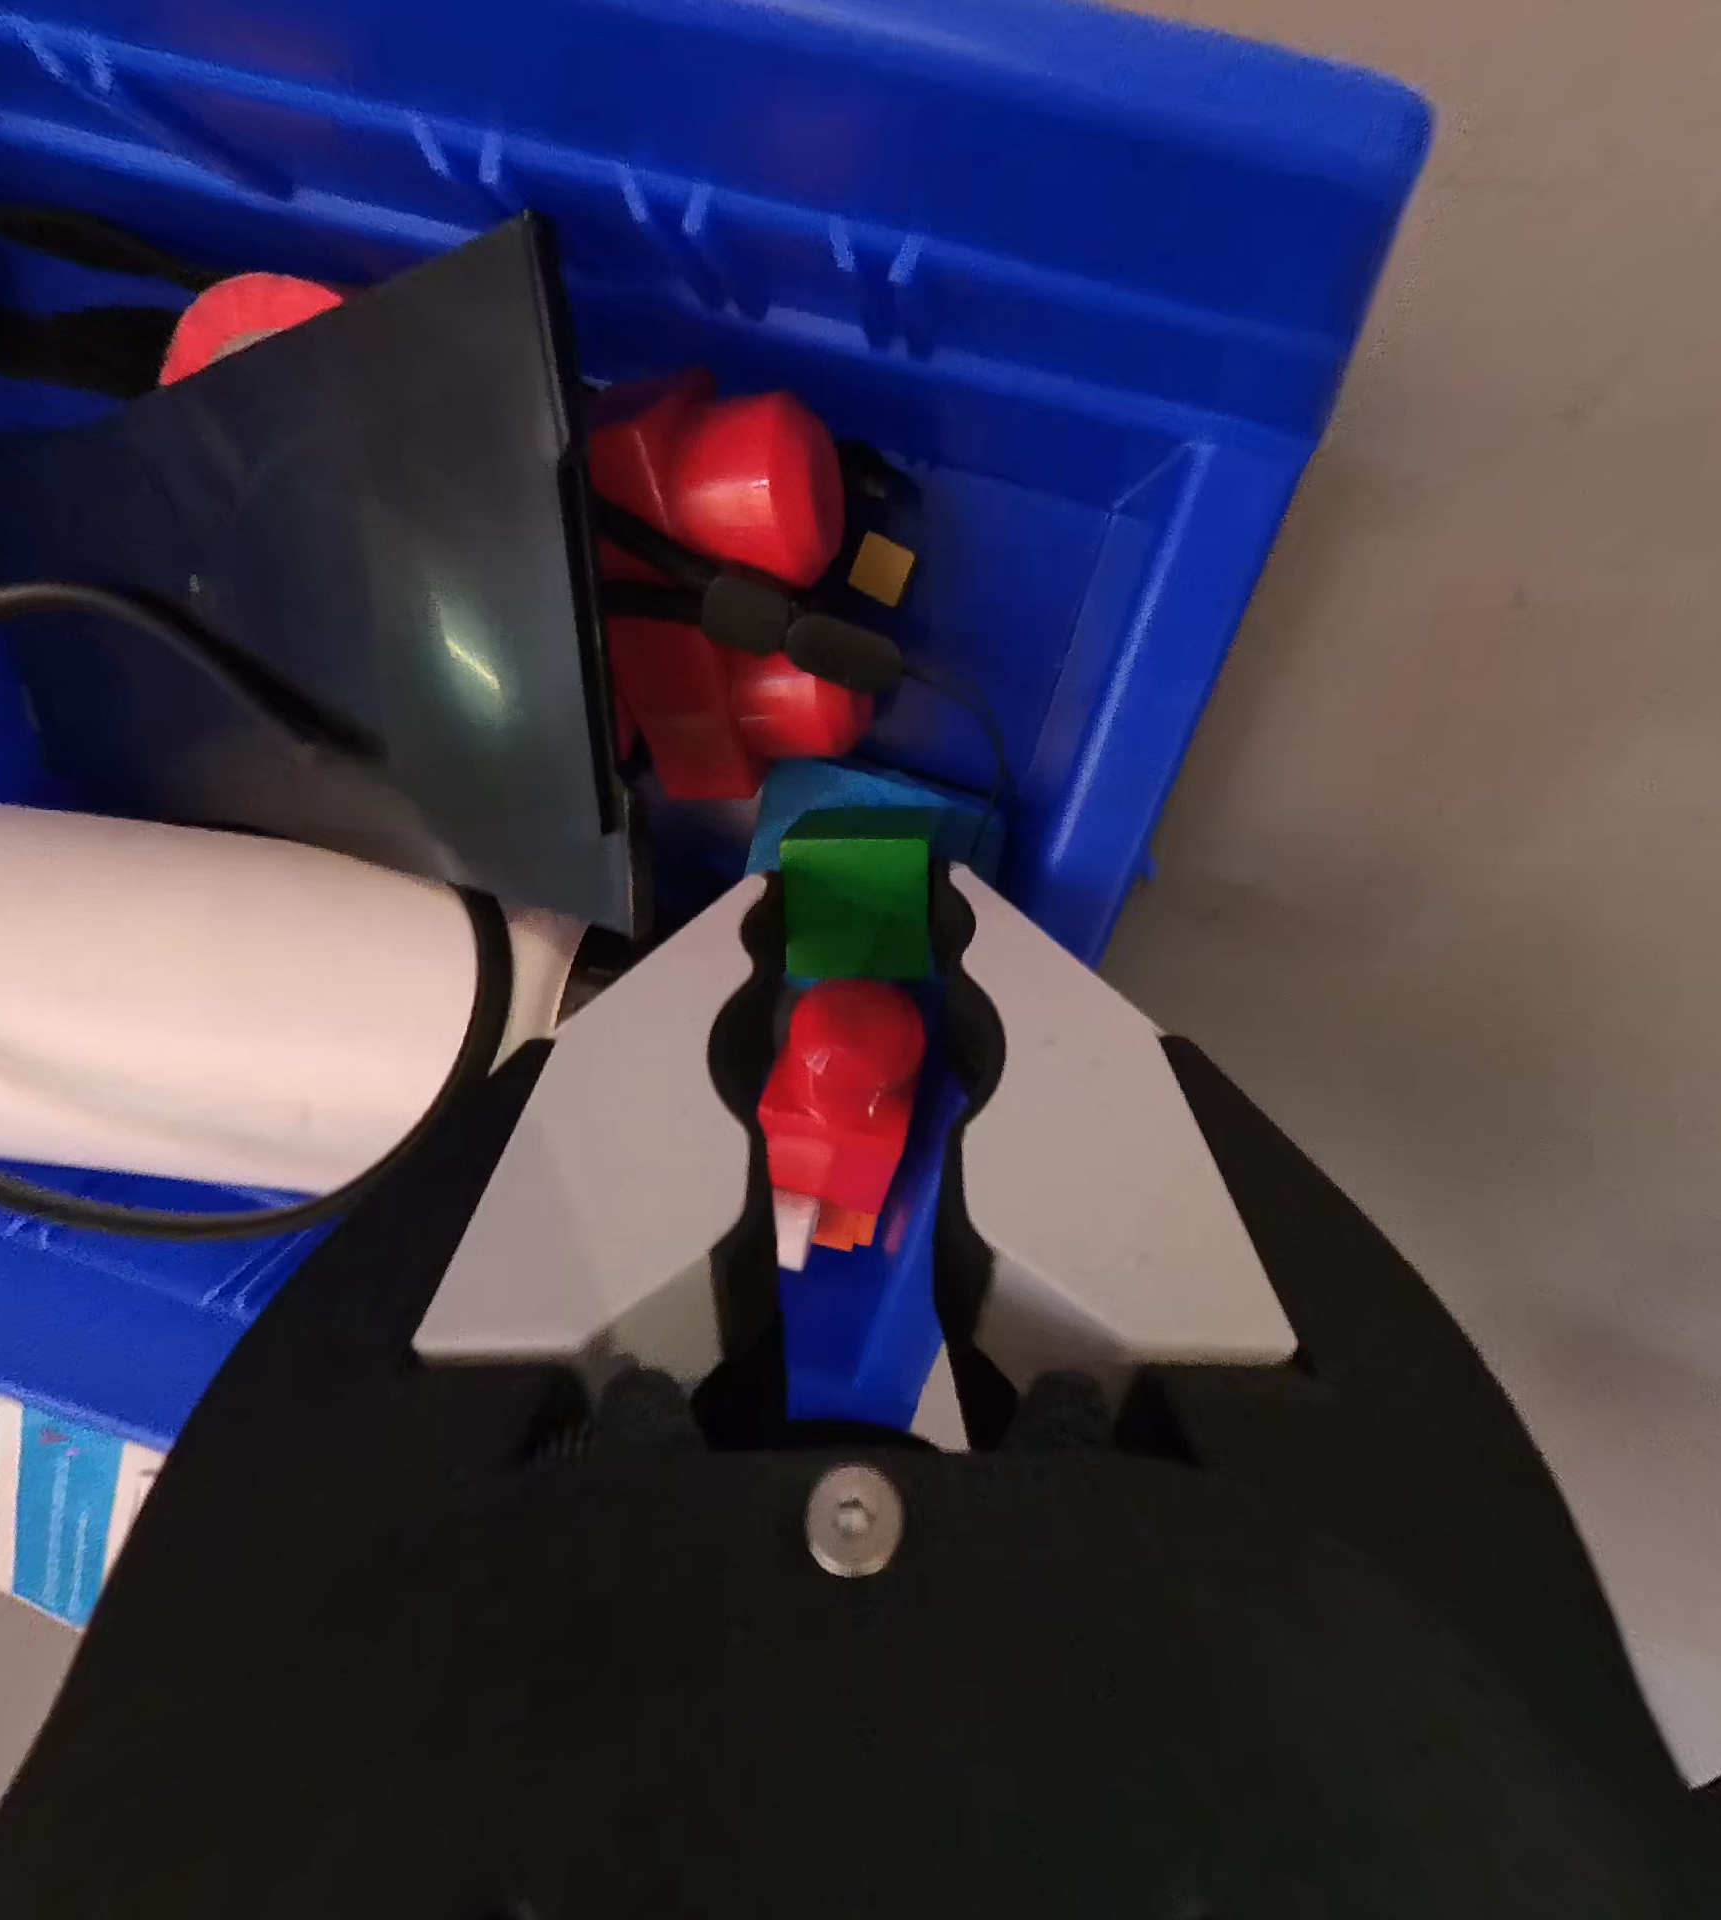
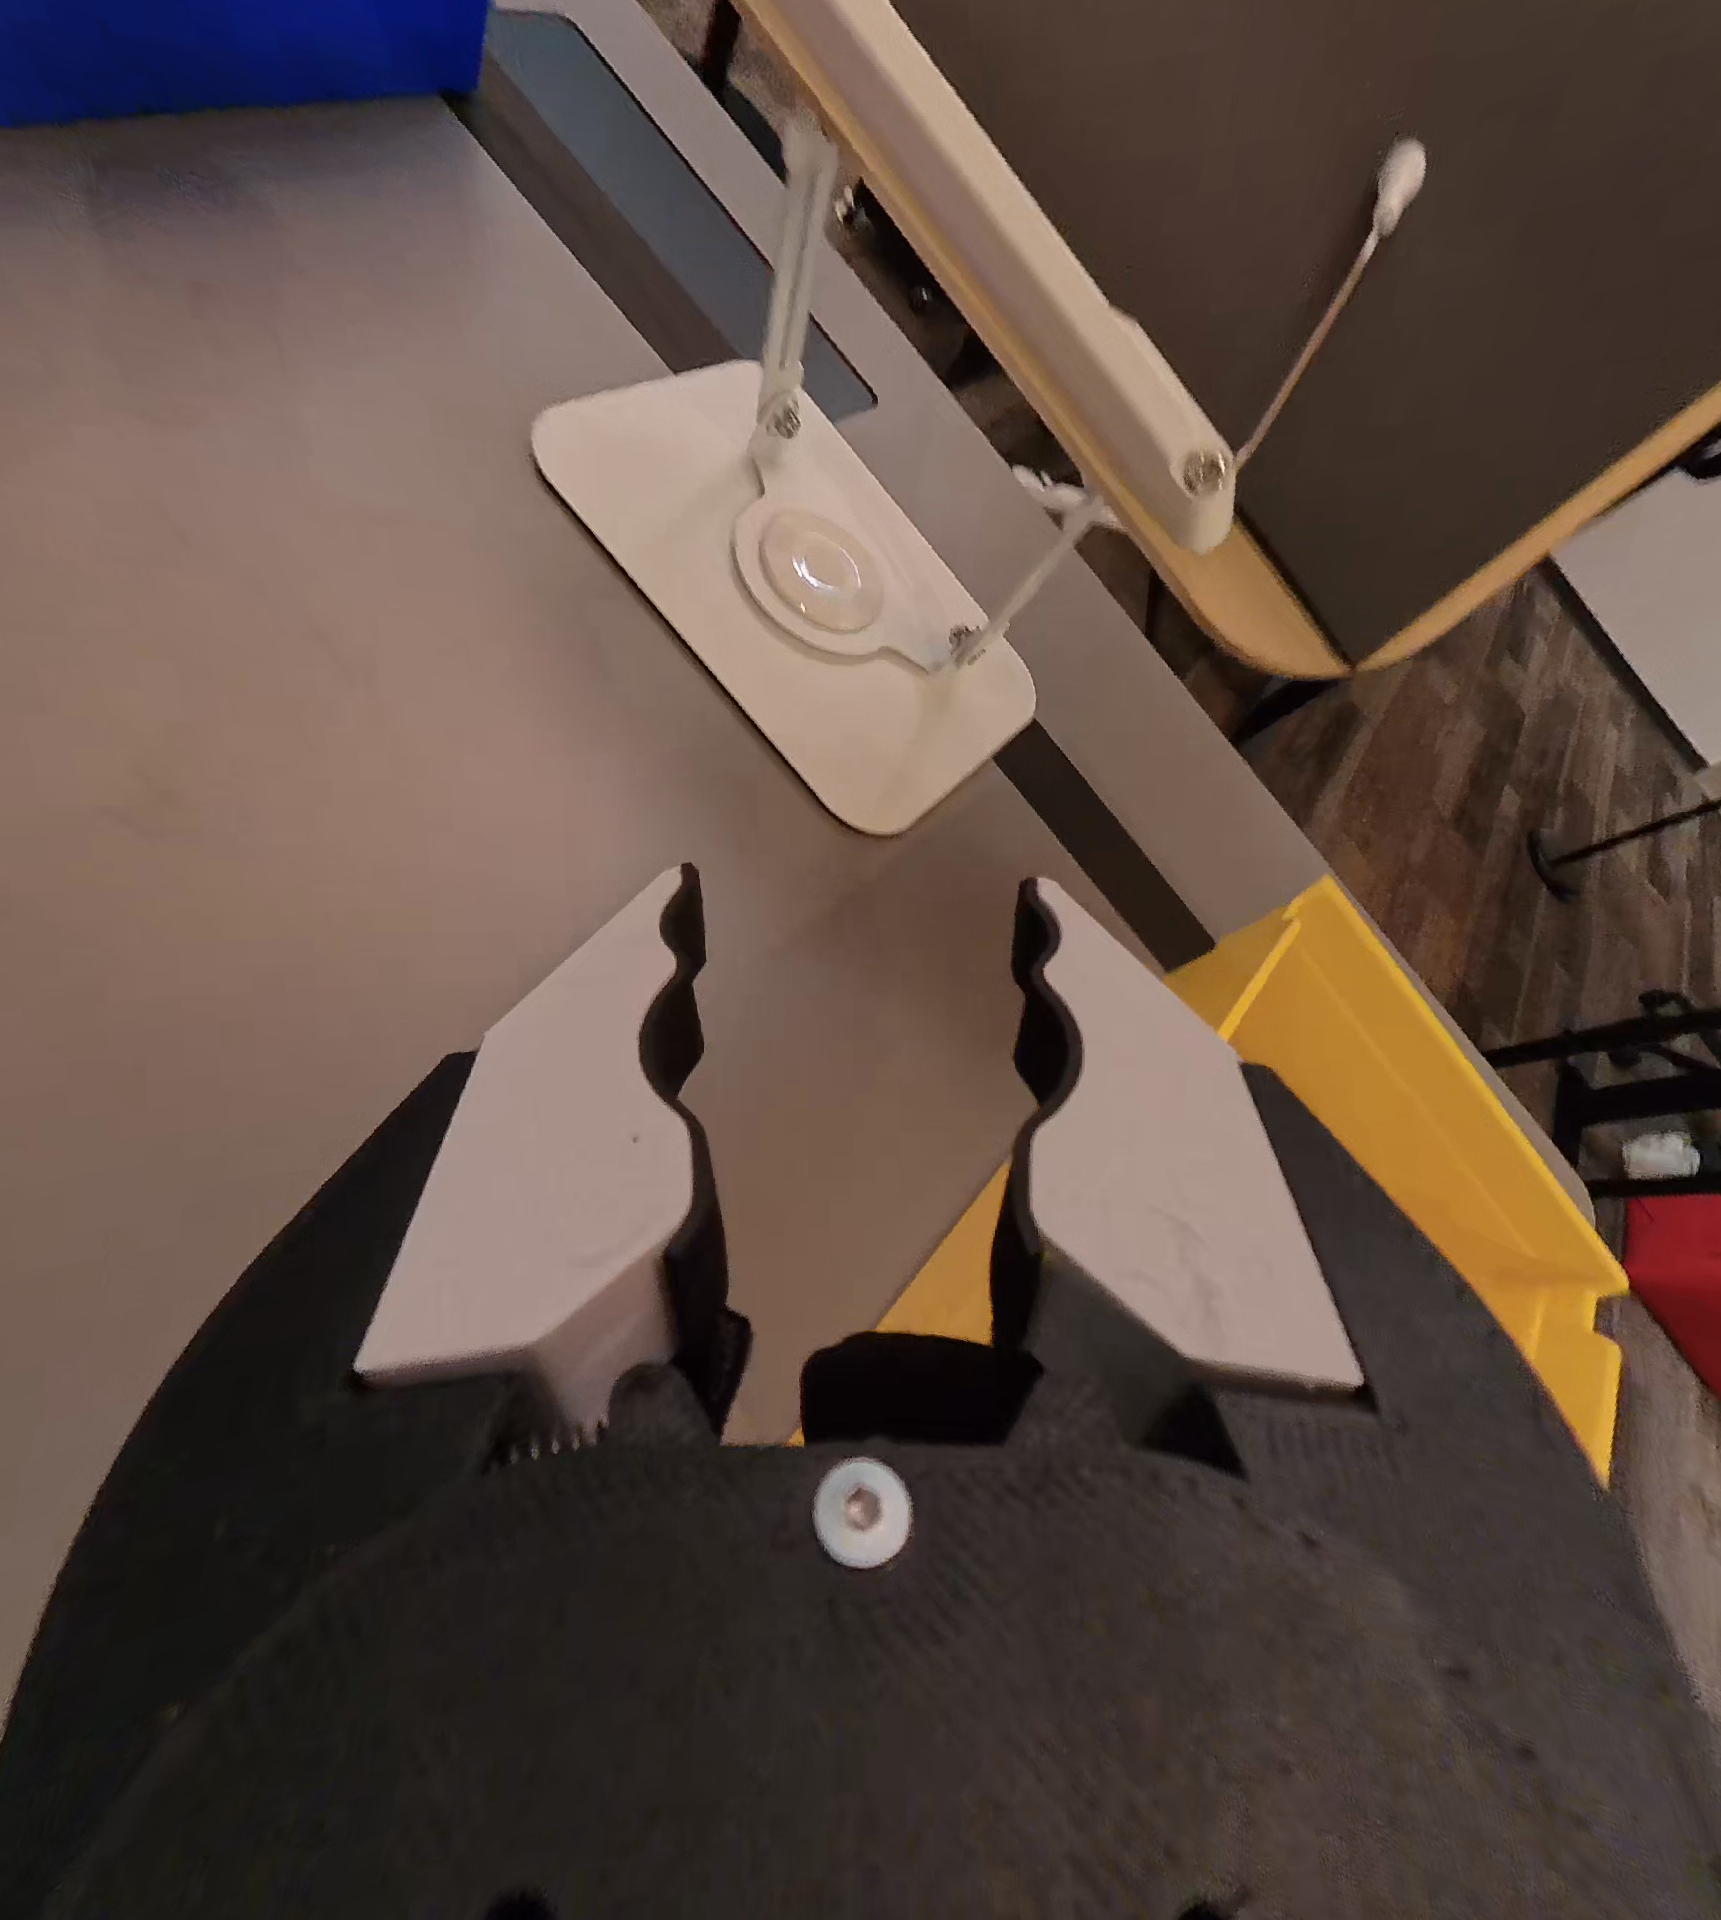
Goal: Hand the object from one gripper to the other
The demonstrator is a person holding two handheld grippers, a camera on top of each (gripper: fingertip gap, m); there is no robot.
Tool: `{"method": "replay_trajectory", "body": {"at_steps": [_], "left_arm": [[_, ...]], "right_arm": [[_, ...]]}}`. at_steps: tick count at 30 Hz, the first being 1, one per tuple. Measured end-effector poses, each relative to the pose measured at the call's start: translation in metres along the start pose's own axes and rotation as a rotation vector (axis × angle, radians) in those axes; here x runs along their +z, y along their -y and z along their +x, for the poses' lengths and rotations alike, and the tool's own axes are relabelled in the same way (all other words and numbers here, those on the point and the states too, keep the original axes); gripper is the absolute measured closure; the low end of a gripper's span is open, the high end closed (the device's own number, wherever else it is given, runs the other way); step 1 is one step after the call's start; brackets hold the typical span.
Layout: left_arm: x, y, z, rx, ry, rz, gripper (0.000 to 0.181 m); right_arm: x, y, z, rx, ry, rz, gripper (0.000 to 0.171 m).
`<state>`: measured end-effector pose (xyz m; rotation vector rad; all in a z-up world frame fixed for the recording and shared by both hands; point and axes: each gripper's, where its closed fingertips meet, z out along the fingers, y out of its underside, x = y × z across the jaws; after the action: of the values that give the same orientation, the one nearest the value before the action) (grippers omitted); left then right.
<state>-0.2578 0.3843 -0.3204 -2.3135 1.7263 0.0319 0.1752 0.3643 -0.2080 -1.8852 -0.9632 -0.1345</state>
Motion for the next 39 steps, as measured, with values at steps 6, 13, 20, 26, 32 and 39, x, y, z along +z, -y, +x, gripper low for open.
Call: {"method": "replay_trajectory", "body": {"at_steps": [6, 13, 20, 26, 32, 39], "left_arm": [[-0.071, 0.052, 0.014, -0.155, -0.055, 0.450, 0.156], [-0.156, 0.140, 0.080, -0.195, -0.266, 0.965, 0.155], [-0.203, 0.196, 0.141, -0.264, -0.604, 1.336, 0.155], [-0.222, 0.220, 0.167, -0.294, -0.783, 1.471, 0.156], [-0.227, 0.221, 0.176, -0.274, -0.835, 1.471, 0.156], [-0.220, 0.222, 0.183, -0.266, -0.891, 1.439, 0.156]], "right_arm": [[-0.022, 0.060, -0.041, -0.120, 0.090, 0.222, 0.107], [-0.062, 0.131, -0.135, -0.540, 0.215, 0.499, 0.114], [-0.080, 0.174, -0.172, -0.701, 0.168, 0.656, 0.105], [-0.087, 0.199, -0.174, -0.755, 0.157, 0.716, 0.113], [-0.090, 0.197, -0.168, -0.747, 0.176, 0.730, 0.137], [-0.093, 0.196, -0.173, -0.782, 0.167, 0.732, 0.145]]}}
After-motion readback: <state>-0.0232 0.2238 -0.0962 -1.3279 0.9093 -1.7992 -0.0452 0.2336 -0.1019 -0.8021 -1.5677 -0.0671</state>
